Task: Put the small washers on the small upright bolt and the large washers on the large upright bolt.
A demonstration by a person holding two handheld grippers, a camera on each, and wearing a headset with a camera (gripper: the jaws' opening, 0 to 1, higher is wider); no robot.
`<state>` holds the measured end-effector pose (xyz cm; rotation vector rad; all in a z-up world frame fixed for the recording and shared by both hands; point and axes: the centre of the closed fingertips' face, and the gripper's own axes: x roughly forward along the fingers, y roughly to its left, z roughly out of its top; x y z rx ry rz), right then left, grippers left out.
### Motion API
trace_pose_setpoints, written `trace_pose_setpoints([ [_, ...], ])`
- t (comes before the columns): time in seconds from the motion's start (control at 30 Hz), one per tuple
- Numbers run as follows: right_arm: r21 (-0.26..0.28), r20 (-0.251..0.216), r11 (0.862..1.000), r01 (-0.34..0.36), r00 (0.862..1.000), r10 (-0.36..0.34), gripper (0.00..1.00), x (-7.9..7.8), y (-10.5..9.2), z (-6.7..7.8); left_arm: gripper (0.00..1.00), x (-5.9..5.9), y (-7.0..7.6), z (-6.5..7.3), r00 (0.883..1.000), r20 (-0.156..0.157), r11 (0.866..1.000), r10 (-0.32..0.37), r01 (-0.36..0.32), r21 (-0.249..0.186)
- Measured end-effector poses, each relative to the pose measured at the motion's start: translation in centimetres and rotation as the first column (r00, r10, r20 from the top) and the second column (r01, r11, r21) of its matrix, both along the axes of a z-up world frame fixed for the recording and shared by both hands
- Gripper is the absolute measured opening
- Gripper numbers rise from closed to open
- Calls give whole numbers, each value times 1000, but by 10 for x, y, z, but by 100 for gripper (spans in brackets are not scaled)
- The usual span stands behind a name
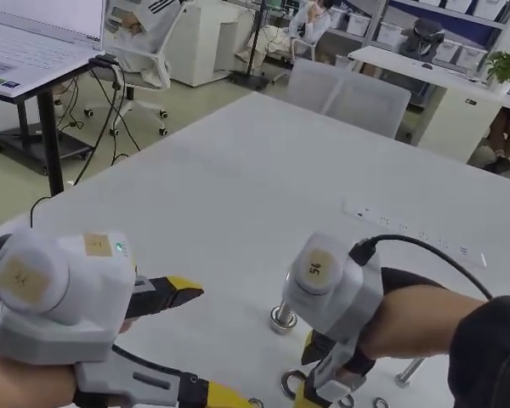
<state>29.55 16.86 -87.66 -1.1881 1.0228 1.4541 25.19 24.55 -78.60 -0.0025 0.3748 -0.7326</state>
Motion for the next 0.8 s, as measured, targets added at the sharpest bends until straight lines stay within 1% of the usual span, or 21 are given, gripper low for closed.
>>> trace_pose_setpoints([
  [0.13,2,10,1000,-7,1000,7,37,0,1,0,86,1,-1,-1,1000,-1,1000,-2,2,1],
  [0.23,-4,32,1000,-22,999,22,35,1,1,-1,86,1,-1,-1,1000,-1,1000,-3,3,2],
  [0.67,-3,34,1000,-19,999,20,29,-3,2,-1,85,1,-1,-1,1000,0,1000,-2,2,-2],
  [0.73,-3,36,1000,-19,999,19,25,-3,2,-1,85,1,-1,-1,1000,1,1000,-1,1,-1],
  [0.8,-5,37,1000,-22,999,22,25,-3,2,-1,85,1,-1,-1,1000,1,1000,0,0,-3],
])
